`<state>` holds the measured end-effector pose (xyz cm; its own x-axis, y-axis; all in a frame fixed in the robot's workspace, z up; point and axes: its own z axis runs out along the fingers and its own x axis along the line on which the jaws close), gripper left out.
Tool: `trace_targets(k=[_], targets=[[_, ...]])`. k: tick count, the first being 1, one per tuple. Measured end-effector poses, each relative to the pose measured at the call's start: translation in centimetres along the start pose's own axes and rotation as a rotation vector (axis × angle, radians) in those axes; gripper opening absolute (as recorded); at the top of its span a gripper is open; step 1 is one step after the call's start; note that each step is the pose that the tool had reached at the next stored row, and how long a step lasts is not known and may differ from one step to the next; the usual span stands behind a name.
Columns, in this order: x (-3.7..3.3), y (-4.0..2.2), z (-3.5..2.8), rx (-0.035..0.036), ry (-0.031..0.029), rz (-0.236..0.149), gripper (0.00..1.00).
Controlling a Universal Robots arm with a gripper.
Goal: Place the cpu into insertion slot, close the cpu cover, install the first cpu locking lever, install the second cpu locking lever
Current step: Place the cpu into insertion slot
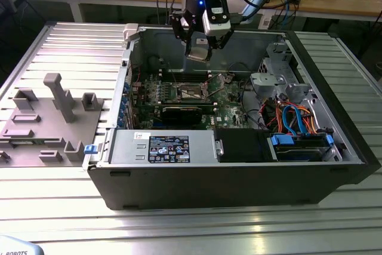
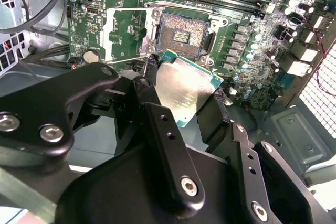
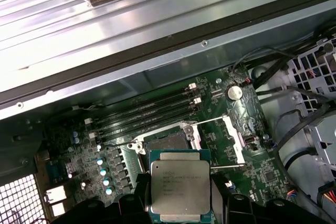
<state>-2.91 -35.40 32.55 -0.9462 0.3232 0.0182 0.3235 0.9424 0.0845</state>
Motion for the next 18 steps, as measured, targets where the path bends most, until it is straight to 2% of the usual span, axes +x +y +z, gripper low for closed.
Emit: trace_targets(k=[18], targets=[[0.0,0.0,0.01,-0.0003,-0.0017,0.02,0.54]])
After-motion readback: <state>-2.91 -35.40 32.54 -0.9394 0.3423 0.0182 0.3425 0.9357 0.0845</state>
